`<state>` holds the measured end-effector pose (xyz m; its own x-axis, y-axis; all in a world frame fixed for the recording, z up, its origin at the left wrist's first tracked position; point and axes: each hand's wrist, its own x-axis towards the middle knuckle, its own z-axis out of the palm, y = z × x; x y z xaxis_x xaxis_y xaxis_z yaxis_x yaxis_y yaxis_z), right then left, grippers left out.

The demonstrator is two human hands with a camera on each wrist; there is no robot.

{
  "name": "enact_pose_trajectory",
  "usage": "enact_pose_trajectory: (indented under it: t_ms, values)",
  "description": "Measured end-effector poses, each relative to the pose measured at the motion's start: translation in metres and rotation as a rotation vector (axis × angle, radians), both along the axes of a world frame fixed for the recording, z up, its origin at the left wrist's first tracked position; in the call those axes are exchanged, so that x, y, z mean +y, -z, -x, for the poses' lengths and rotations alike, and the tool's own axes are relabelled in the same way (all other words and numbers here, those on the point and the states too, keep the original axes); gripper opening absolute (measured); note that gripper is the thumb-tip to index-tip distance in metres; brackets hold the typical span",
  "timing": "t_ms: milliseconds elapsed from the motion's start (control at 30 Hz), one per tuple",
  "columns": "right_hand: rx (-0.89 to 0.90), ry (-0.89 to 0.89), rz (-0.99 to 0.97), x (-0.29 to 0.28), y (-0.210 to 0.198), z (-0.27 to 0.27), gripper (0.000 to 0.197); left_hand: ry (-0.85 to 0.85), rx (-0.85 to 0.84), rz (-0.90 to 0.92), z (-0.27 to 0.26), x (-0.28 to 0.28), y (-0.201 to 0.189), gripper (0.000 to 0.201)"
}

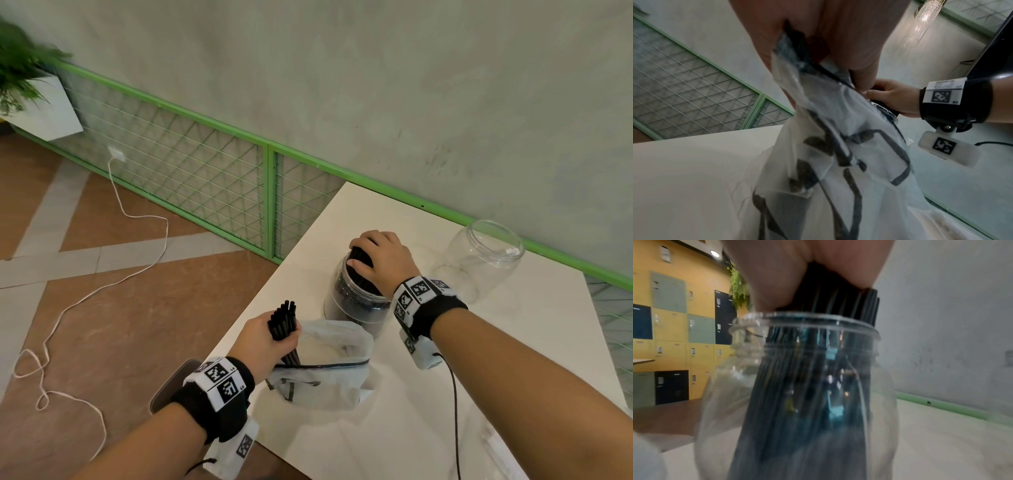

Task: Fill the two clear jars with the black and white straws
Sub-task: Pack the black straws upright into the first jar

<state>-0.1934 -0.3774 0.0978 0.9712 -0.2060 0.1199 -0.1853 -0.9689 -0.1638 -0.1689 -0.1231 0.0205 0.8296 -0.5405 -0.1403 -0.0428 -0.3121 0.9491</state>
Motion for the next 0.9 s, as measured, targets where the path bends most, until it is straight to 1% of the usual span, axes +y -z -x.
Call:
enact_pose_trajectory:
  t_ms: [67,100,200,233,300,400,467,500,567,633,700,833,900]
  values:
    - [-0.032,-0.03,-0.014,-0.003,-0.006,-0.001,0.034,0.0,0.004,0.005,0.001,0.0,-0.001,0.019]
    - [-0.031,-0.031,0.005,-0.005,-0.008,-0.002,0.035,-0.003,0.008,0.009,0.001,0.001,-0.001,0.02]
    - [0.067,0.032,0.132,-0.007,-0.003,-0.002,0.045,0.009,0.02,0.017,0.0,0.001,0.0,0.006]
    - [0.11,0.047,0.151,-0.007,0.0,-0.001,0.05,0.009,0.023,0.021,0.0,0.001,0.0,0.005]
    - [0.164,0.05,0.132,-0.01,0.003,-0.003,0.056,0.003,0.019,0.025,0.0,0.0,0.0,0.015]
    - [0.162,0.067,0.105,-0.01,-0.001,-0.002,0.065,0.013,0.011,0.027,0.0,0.0,-0.002,0.03]
    - [0.104,0.085,0.077,-0.006,-0.006,0.001,0.069,0.02,0.015,0.031,-0.001,0.0,0.001,0.039]
    - [0.05,0.085,0.046,-0.002,-0.008,0.004,0.072,0.018,0.015,0.025,-0.002,0.0,0.002,0.04]
    - [-0.118,0.053,-0.037,0.01,-0.011,0.015,0.075,0.008,0.027,0.018,-0.001,0.0,0.005,0.039]
    - [-0.311,-0.017,-0.117,0.024,-0.009,0.029,0.066,0.012,0.025,0.003,0.0,-0.001,0.008,0.042]
    - [-0.412,-0.067,-0.196,0.039,-0.002,0.044,0.055,0.025,0.013,-0.018,0.003,0.0,0.009,0.041]
    - [-0.42,-0.08,-0.379,0.059,0.012,0.069,0.048,0.028,0.001,-0.042,0.009,0.002,0.021,0.043]
    - [-0.345,-0.081,-0.473,0.068,0.02,0.078,0.048,0.029,0.002,-0.074,0.012,0.0,0.027,0.04]
